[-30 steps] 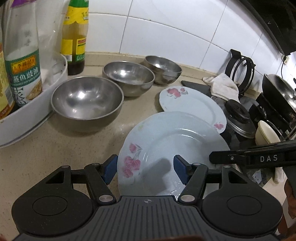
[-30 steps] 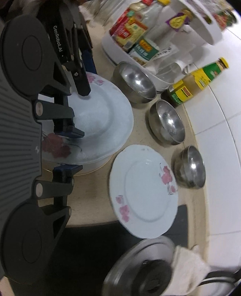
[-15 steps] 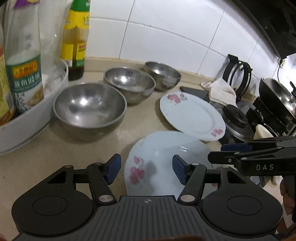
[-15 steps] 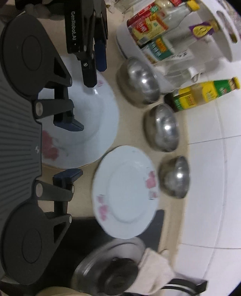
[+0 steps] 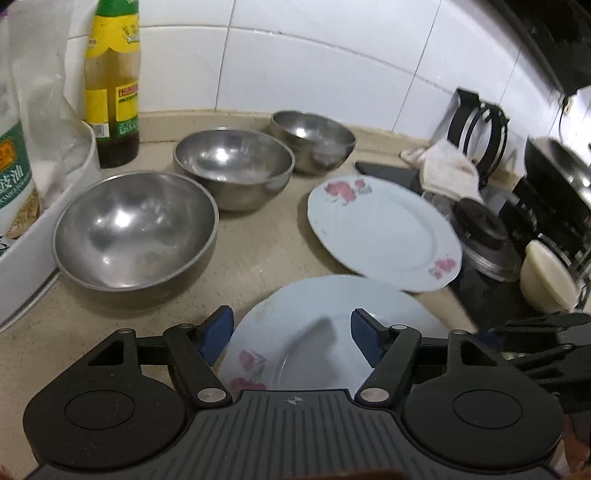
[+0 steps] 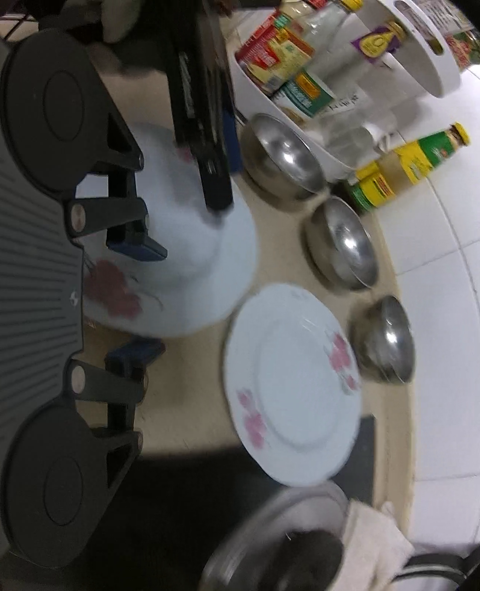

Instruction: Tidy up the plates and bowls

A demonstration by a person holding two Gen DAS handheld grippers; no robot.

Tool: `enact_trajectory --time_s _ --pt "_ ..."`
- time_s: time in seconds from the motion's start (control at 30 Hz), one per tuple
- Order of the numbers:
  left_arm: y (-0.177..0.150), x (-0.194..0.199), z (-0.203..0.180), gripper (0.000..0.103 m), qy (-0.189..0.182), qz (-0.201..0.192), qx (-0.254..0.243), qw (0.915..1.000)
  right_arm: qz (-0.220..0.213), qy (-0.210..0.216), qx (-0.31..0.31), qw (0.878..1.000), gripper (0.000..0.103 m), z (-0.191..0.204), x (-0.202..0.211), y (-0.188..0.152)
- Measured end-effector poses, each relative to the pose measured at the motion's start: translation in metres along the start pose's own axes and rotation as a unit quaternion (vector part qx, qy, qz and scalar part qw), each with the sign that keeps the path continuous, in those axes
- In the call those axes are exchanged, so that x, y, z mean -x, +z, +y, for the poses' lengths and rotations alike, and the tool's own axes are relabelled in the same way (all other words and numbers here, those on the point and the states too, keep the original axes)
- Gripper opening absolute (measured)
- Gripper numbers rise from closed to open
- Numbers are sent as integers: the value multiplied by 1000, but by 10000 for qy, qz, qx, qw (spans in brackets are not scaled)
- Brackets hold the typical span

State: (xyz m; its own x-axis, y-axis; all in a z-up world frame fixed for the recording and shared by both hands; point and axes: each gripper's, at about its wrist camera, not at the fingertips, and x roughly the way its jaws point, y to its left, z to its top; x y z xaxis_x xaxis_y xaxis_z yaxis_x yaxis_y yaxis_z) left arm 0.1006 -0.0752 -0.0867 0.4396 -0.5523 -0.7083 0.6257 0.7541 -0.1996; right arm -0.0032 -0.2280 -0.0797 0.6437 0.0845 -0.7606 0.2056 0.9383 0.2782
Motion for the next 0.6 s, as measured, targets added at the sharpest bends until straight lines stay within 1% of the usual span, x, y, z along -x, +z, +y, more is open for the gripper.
enact_trajectory --time_s 0.07,0.17,0.3,0.37,0.4,0.43,0.5,0.53,0.6 --pt "-5 -1 1 76 -3 85 -7 10000 -69 -50 137 9999 50 4 -1 -2" --pt "-15 6 0 78 103 195 -9 9998 -12 100 249 9996 50 3 1 -5" --pt "-29 22 -1 81 269 284 -96 9992 58 267 483 9985 50 13 1 -11" --pt "-32 28 4 81 381 322 -82 9987 70 396 608 9973 50 18 0 -15" --pt "-31 31 7 79 410 312 -42 9987 80 490 680 9964 50 21 -1 -16" --pt "-29 34 9 78 437 261 27 9987 113 606 693 9957 50 21 -2 -15" --pt "-19 43 8 77 446 21 135 9989 121 650 455 9968 50 13 0 -11" --pt "-13 47 6 78 406 -109 165 9990 39 607 299 9977 50 5 5 -7" --pt "3 49 -3 82 196 -333 169 9991 -203 440 30 9988 50 -13 16 0"
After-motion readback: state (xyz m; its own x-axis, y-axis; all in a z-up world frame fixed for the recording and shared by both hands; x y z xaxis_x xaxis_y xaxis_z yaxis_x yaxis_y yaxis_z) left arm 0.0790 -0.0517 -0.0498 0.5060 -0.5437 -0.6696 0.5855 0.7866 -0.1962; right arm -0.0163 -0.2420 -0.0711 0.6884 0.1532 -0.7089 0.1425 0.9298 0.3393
